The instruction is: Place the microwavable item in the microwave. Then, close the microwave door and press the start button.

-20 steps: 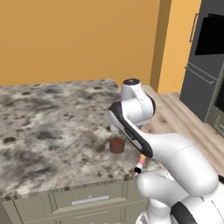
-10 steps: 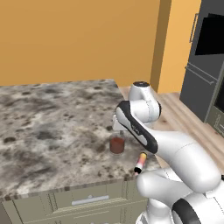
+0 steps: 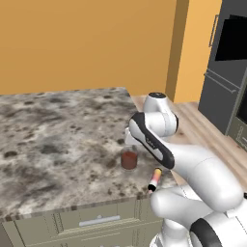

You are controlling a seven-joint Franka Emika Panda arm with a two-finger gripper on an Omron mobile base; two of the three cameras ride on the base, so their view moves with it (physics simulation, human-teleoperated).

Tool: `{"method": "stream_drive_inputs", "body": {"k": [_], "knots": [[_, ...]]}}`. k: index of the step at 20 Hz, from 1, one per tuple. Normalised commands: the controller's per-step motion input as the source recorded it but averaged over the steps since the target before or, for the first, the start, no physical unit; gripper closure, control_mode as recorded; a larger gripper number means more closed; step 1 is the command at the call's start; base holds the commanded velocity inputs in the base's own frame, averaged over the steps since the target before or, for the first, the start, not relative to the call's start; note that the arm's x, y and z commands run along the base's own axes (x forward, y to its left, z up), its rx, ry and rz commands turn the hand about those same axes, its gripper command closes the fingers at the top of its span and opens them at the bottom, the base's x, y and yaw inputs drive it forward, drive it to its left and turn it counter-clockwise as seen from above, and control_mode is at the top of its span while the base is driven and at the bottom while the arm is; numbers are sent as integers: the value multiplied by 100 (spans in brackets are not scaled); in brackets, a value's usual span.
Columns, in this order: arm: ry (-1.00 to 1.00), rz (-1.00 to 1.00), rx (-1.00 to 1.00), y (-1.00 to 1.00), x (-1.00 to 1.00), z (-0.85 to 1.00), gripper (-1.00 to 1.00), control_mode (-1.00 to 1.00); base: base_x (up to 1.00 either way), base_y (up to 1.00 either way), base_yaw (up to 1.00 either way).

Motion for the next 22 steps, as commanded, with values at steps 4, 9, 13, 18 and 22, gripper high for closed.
{"method": "stream_drive_inputs", "body": {"k": [4, 9, 13, 18, 22], "knots": [[2, -1, 0, 0, 6, -7, -100, -100, 0, 0, 0], [2, 0, 0, 0, 3, -15, -100, -100, 0, 0, 0], [4, 0, 0, 0, 8, -26, -100, -100, 0, 0, 0], [1, -1, 2, -15, 31, -9, -100, -100, 0, 0, 0], [1, 0, 0, -3, 38, -17, -100, -100, 0, 0, 0]]}}
